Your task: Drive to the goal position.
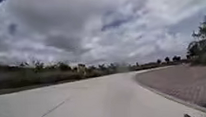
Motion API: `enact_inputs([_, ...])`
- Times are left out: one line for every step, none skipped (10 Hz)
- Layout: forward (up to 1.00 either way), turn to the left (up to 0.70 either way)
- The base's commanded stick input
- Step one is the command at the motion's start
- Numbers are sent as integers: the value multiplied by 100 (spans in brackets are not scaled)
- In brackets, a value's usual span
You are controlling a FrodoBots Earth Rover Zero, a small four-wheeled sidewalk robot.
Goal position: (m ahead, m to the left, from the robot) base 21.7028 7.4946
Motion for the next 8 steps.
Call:
enact_inputs([69, -8])
enact_inputs([69, 1])
enact_inputs([69, 1])
enact_inputs([69, 1])
enact_inputs([69, 1])
enact_inputs([69, 1])
enact_inputs([69, 1])
enact_inputs([69, 1])
